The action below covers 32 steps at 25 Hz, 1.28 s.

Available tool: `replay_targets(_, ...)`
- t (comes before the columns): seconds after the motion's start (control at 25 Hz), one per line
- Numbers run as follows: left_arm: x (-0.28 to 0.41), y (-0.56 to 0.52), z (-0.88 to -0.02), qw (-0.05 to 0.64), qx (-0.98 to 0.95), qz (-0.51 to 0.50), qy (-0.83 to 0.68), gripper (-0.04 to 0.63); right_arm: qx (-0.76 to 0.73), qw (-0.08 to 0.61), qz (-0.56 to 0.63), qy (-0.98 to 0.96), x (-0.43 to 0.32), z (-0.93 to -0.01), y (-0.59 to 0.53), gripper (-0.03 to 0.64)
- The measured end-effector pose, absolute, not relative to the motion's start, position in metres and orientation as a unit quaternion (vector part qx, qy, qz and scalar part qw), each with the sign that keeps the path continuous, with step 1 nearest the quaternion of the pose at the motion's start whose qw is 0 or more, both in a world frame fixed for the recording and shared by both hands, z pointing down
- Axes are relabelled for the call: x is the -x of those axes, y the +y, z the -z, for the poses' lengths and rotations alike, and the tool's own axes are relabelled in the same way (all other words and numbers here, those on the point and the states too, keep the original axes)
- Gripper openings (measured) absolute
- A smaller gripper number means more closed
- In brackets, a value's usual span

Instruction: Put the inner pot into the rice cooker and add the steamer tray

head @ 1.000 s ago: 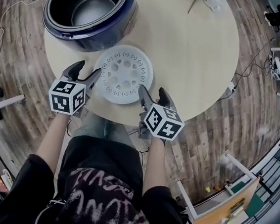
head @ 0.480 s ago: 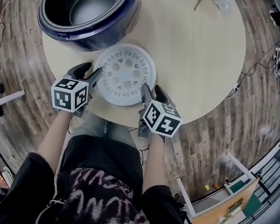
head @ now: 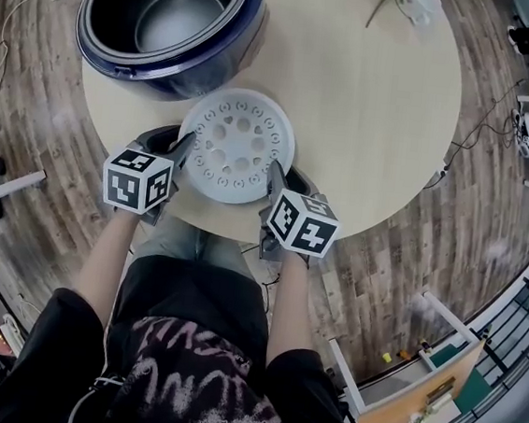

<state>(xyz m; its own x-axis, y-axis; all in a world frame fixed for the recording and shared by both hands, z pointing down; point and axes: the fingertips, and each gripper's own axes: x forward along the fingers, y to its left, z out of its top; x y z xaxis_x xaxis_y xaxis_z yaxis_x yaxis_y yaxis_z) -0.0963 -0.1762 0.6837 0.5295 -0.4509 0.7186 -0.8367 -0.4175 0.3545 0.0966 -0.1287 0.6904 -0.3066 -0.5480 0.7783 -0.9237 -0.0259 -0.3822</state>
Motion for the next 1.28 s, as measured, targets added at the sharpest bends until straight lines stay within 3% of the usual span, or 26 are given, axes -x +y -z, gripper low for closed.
replay_targets(0.68,0.081,-0.165,-0.623,0.323,-0.820,-0.218,-0.418,0.091,-0.577,0.167,-0.404,-0.689,-0.113,-0.625,-0.116,0.081)
replay_targets(1.28,0.083,-0.178,-0.498,0.222,-0.864,-0.127,-0.433,0.087,-0.603,0.105,-0.296,-0.733,-0.112,-0.506,-0.131,0.080)
